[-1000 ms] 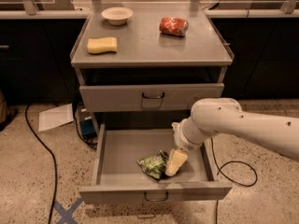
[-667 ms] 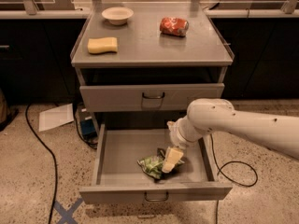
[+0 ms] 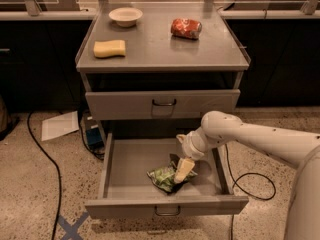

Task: Pick green jalapeno chip bag from middle drawer and place on counter

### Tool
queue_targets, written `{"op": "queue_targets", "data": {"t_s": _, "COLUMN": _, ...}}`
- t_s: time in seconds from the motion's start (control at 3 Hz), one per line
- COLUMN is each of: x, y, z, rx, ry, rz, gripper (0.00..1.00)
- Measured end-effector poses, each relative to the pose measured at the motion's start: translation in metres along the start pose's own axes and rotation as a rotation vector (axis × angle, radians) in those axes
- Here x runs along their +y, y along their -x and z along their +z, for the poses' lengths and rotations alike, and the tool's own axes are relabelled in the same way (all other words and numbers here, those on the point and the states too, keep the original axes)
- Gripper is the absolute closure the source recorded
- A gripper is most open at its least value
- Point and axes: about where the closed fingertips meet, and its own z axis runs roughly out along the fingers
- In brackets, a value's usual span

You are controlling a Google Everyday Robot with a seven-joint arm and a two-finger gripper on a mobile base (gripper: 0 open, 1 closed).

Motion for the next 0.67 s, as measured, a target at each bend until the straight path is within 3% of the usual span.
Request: {"op": "queue_targets", "data": {"t_s": 0.67, "x": 0.0040, "y": 0.0003, "z": 0.0076, "rx": -0.013, "ry": 0.014, "rz": 0.003, "gripper": 0.00}}
